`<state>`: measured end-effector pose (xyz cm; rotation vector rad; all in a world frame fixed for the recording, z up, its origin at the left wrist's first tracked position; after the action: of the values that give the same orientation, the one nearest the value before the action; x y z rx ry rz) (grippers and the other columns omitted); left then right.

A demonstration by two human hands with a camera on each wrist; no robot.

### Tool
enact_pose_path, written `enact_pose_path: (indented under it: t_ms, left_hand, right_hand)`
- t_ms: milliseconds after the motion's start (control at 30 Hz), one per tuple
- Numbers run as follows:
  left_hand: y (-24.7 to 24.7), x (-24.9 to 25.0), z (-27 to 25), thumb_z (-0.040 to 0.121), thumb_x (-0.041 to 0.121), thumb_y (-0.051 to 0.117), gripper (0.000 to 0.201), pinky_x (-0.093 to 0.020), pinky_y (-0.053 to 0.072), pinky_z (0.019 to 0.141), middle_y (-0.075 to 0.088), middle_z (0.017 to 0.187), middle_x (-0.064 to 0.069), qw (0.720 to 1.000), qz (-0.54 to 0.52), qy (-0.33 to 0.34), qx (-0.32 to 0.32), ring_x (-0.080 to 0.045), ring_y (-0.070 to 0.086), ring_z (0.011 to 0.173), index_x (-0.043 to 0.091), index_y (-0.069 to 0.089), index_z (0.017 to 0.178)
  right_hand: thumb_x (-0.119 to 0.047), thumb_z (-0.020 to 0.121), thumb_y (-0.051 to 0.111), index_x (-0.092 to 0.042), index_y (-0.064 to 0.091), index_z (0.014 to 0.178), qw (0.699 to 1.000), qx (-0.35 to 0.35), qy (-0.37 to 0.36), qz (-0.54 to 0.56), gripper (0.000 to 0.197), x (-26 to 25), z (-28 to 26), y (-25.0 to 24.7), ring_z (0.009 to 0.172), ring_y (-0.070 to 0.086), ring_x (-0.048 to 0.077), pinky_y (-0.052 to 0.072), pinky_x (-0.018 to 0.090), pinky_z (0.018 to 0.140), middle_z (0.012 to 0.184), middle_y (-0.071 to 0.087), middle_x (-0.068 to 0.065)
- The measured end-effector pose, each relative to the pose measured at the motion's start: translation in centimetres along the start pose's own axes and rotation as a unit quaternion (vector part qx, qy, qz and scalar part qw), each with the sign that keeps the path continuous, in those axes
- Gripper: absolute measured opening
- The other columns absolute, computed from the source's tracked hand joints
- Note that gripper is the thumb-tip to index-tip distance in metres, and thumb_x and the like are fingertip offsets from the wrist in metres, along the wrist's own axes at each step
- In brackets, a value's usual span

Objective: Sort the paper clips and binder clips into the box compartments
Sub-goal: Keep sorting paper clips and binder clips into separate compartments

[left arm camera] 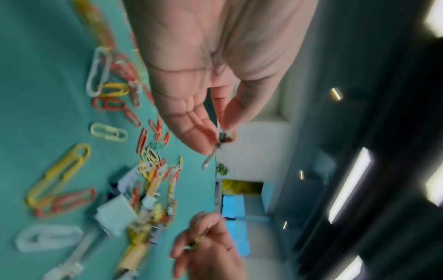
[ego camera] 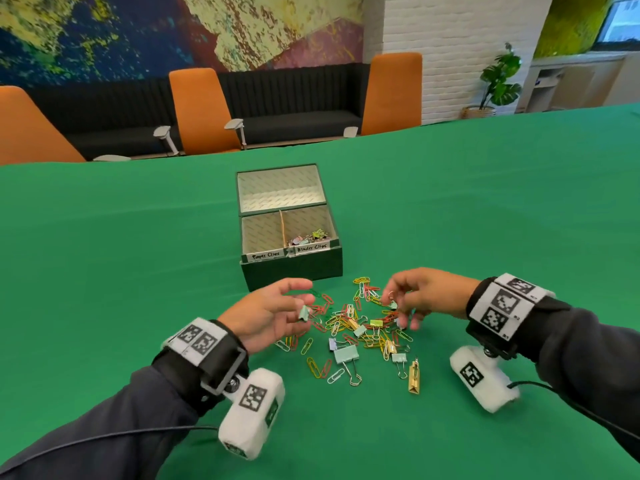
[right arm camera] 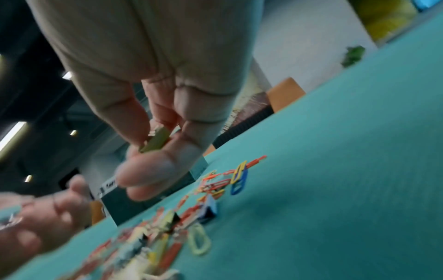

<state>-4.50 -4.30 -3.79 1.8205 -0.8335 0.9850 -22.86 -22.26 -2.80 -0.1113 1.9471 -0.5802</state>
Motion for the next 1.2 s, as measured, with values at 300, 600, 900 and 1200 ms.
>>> enact_pose_path:
  t_ms: [300, 600, 900, 1200]
  left_hand:
    - [-0.6, -1.5, -0.1, 0.087, 0.009, 0.045, 0.012, -0.014, 0.032, 0.034, 0.053, 0.062, -0.002, 0.997, 0.014, -0.046, 0.059, -0.007, 0.042, 0.04, 0.01, 0.057, 0.087]
    - [4.9, -0.7, 0.3, 0.085, 0.034, 0.061, 0.03, -0.026, 0.037, 0.068, 0.062, 0.082, 0.005, 0.596, 0.791, 0.068, -0.118, -0.016, 0.055, 0.079, 0.023, 0.054, 0.112]
    - [6.8, -2.2, 1.9, 0.085, 0.034, 0.06, 0.023, -0.028, 0.031, 0.056, 0.052, 0.085, -0.003, 0.53, 0.837, 0.039, -0.131, -0.021, 0.047, 0.079, 0.016, 0.045, 0.086]
    - [6.2, -2.1, 1.0, 0.082, 0.021, 0.057, 0.012, -0.033, 0.04, 0.065, 0.057, 0.092, -0.01, 0.517, 0.844, 0.084, -0.113, -0.027, 0.052, 0.082, 0.016, 0.046, 0.084]
  right_hand:
    - [0.0, 0.065, 0.046, -0.016, 0.05, 0.082, 0.98, -0.177, 0.007, -0.087, 0.023, -1.3, -1.2, 0.8, 0.05, 0.047, 0.003, 0.039, 0.015, 0.049, 0.067, 0.049, 0.0]
    - [-0.014, 0.078, 0.07, -0.033, 0.054, 0.07, 0.903, -0.234, -0.009, -0.36, 0.026, -1.2, -1.8, 3.7, 0.055, 0.046, -0.003, 0.035, 0.018, 0.059, 0.059, 0.052, -0.012]
    - [-0.017, 0.086, 0.064, -0.024, 0.049, 0.067, 0.959, -0.05, -0.04, -0.275, 0.025, -5.0, -0.6, 0.1, 0.039, 0.045, -0.008, 0.034, 0.008, 0.047, 0.058, 0.055, -0.011]
    - [-0.015, 0.09, 0.055, -0.017, 0.054, 0.088, 0.966, 0.197, -0.116, -0.12, 0.003, -12.5, 7.4, -2.3, 0.05, 0.043, 0.004, 0.035, 0.017, 0.047, 0.072, 0.061, -0.004]
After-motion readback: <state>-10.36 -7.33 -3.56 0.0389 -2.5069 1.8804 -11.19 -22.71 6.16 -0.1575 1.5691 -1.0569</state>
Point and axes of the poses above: each hand's wrist, its own z-axis towards the middle knuckle, its own y-axis out of the palm, x = y × z, the point moved 2 cm from there along z, towards the middle knuckle
